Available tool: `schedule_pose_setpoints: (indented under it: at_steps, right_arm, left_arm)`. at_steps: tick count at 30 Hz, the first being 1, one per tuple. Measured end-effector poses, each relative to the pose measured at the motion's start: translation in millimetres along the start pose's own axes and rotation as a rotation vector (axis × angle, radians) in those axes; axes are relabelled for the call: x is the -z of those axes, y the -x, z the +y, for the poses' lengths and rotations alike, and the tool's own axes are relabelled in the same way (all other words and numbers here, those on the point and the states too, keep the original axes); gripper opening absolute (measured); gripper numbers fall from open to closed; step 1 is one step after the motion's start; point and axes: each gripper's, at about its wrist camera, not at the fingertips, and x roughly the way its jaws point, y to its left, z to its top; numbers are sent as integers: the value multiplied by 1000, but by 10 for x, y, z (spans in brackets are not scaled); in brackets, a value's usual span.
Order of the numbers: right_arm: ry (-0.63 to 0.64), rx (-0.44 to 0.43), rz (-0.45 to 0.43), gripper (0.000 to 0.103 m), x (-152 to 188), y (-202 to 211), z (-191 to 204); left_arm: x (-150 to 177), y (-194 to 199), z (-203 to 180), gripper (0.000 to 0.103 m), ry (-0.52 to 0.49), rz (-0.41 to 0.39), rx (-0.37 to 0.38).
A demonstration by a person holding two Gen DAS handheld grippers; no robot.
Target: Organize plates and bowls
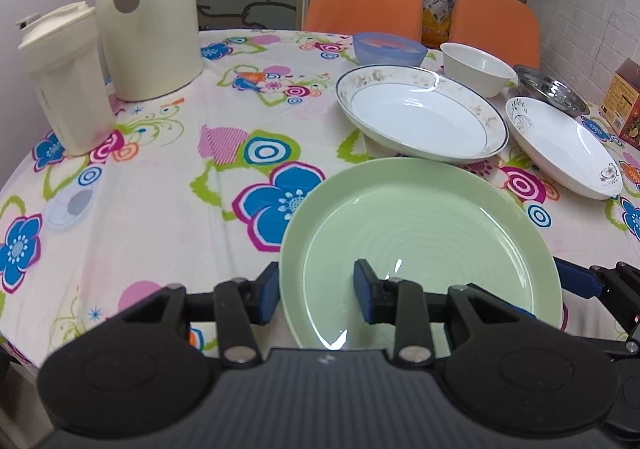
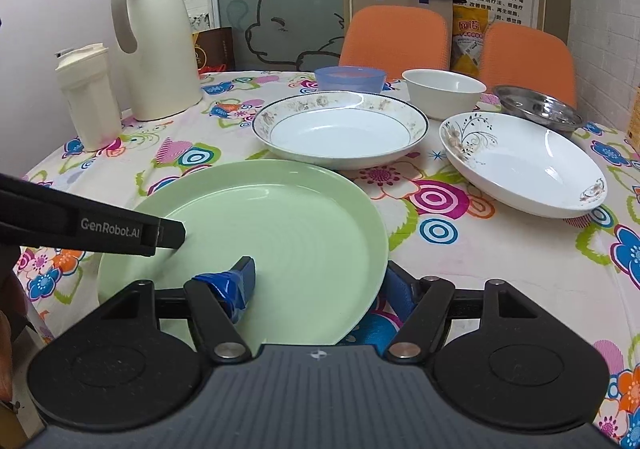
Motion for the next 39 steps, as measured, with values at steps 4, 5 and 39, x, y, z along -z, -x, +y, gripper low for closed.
schedule_pose_setpoints:
  at_steps: [4,5,39]
  right_arm:
    - [10,-28,-4,58,31,-5,-11]
    - [1,-42,1,57,20,10,-55]
    - [10,-30,-47,60,-891,-314,-669]
  left_arm:
    - [-41,-32,60,78,14,9,-6]
    - [-70,-6,95,78,22,-2,-1]
    - [-1018,-454,196,79,63,-67,8]
